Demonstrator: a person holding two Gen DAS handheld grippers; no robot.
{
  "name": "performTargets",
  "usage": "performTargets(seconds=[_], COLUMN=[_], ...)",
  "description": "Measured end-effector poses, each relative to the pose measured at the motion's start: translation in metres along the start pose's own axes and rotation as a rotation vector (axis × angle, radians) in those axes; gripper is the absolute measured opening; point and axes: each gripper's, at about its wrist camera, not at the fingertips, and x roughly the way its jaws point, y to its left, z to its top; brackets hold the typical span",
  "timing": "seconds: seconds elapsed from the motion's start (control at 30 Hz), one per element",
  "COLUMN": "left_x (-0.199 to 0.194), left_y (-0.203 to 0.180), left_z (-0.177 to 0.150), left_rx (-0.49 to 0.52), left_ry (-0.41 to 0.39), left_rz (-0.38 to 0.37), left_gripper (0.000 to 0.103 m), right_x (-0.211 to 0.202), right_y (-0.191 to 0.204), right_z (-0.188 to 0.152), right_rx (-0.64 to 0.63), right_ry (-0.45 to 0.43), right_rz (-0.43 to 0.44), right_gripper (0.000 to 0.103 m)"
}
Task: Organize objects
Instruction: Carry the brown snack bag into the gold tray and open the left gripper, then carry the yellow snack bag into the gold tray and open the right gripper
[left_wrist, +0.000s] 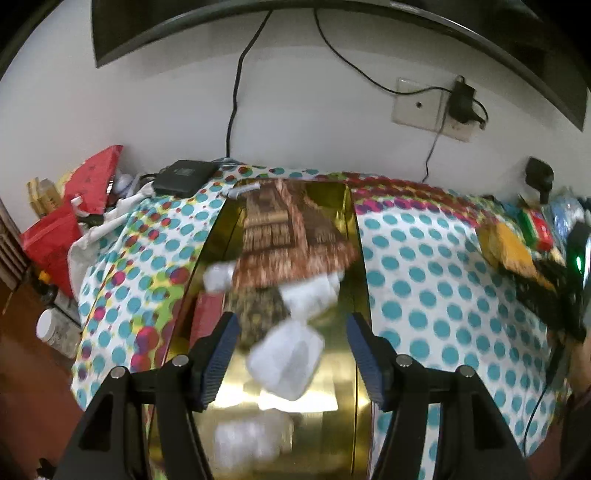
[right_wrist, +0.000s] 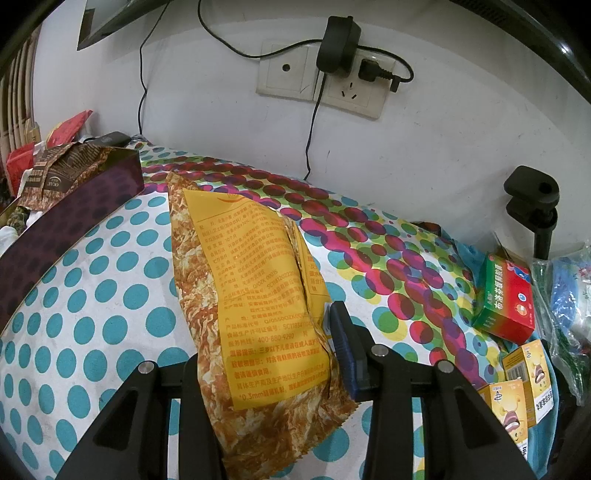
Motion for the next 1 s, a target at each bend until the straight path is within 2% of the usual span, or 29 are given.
performTargets(seconds=[0.1, 0.37, 0.5, 0.6, 0.73, 0.9, 1.0], left_x=[-0.016, -0.044, -0.053, -0.056, -0.065, -0.074, -0.076], left_y=[-0.001, -0.006, 0.003, 0.011, 0.039, 0.062, 0.071], left_z=[-0.023, -0.064, -0.085, -0.095, -0.108, -0.112, -0.114], left_rx=[-0.019, -0.017, -0.058, -0.083, -0.192, -0.223, -0.229], left_ry=[-0.011, -0.036, -0.024, -0.011, -0.018, -0.042, -0.046], left_rz=[-0.027, 0.071, 0.057, 0.078, 0.059, 0.102, 0.126], left_gripper=[0.063, 0.063, 0.063, 0.063, 0.063, 0.063, 0.063], right_x=[0.000, 0.002, 0.002, 0.003, 0.004, 0.006, 0.000], right_y=[-0.002, 0.004, 0.005, 0.005, 0.007, 0.015, 0.022], right_z=[0.000, 0.002, 0.003, 0.003, 0.004, 0.004, 0.009], right_rx=[0.000, -0.047, -0.052, -0.054, -0.068, -0.104, -0.080], right_ry=[-0.001, 0.005, 0.005, 0.005, 0.004, 0.011, 0.012], right_rz=[0.001, -0.032, -0.033, -0.035, -0.050, -0.088, -0.053], right_gripper=[0.037, 0.036, 0.036, 0.036, 0.036, 0.035, 0.033])
